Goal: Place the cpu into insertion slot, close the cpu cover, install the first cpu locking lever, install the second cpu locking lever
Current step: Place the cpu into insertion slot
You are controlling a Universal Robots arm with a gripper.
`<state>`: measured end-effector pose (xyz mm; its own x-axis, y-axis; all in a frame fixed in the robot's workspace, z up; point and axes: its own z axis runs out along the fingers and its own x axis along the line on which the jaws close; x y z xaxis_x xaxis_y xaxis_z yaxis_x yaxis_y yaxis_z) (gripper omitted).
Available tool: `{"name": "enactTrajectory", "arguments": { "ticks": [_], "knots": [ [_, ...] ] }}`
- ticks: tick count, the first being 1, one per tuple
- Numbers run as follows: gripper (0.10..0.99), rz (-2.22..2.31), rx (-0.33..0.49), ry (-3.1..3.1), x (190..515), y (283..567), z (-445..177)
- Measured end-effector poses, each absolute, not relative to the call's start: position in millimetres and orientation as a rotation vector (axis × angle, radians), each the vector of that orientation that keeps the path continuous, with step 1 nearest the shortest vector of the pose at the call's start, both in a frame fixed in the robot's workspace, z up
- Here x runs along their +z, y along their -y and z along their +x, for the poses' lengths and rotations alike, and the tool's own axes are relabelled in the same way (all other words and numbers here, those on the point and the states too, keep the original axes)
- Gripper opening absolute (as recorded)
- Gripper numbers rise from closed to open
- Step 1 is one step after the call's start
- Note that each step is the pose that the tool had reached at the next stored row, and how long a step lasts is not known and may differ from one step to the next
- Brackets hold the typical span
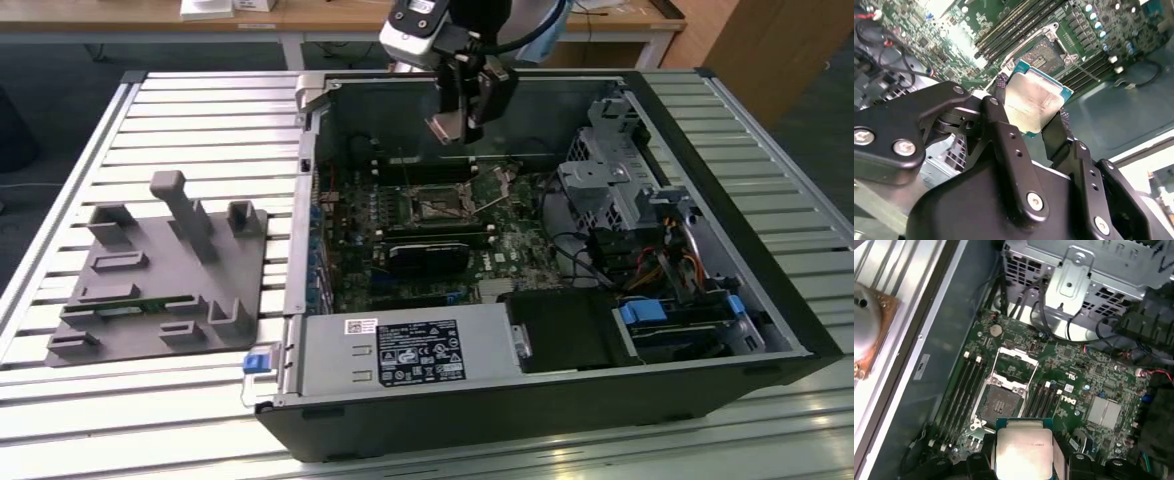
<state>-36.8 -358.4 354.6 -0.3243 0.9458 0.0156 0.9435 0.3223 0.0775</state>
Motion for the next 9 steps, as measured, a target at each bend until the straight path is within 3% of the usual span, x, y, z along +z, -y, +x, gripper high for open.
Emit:
{"name": "enactTrajectory", "arguments": {
  "ticks": [9],
  "knots": [
    [0.541,1.85,0.113,-2.493,345.5,358.4,-36.8]
  ]
}}
